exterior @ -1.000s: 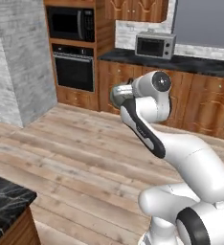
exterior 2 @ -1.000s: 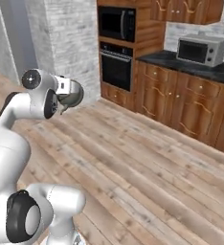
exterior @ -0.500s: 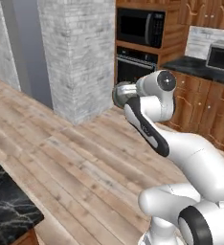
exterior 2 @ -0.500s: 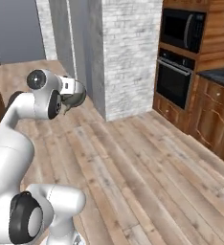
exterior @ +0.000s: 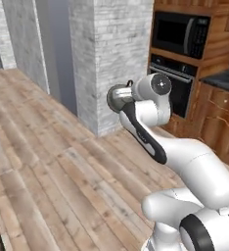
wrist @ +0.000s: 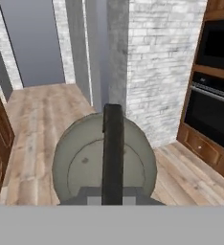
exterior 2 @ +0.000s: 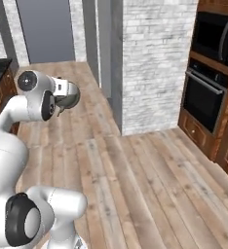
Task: Pick the kettle from the counter and place it on a stove burner. Then turn the burner on.
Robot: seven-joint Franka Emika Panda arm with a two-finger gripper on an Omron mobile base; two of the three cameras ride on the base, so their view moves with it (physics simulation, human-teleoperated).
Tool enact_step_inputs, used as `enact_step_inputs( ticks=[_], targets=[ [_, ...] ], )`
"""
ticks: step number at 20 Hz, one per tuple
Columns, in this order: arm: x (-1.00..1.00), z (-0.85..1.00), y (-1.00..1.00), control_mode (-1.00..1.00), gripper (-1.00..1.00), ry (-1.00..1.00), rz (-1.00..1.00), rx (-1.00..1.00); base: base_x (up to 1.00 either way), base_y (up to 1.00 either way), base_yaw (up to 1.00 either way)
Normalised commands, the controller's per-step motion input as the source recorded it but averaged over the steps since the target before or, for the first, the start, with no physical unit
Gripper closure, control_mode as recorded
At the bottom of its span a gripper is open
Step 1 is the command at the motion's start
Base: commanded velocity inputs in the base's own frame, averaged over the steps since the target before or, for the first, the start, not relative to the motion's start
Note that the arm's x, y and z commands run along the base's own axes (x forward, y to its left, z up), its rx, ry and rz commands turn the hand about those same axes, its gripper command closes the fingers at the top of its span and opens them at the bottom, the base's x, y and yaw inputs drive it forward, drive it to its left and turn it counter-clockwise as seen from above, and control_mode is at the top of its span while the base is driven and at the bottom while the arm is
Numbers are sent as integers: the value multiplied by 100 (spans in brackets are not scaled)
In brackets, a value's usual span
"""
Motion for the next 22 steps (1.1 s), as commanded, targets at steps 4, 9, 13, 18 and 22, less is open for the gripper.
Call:
enact_step_inputs(
  ticks=[4, 9, 13, 18, 22],
  targets=[
    [0, 0, 0, 100, 100, 0, 0, 0, 100, -15, 37],
    [0, 0, 0, 100, 100, 0, 0, 0, 100, 0, 35],
    [0, 0, 0, 100, 100, 0, 0, 0, 100, 0, 36],
    [0, 0, 0, 100, 100, 0, 0, 0, 100, 0, 34],
    [0, 0, 0, 100, 100, 0, 0, 0, 100, -1, 38]
  ],
)
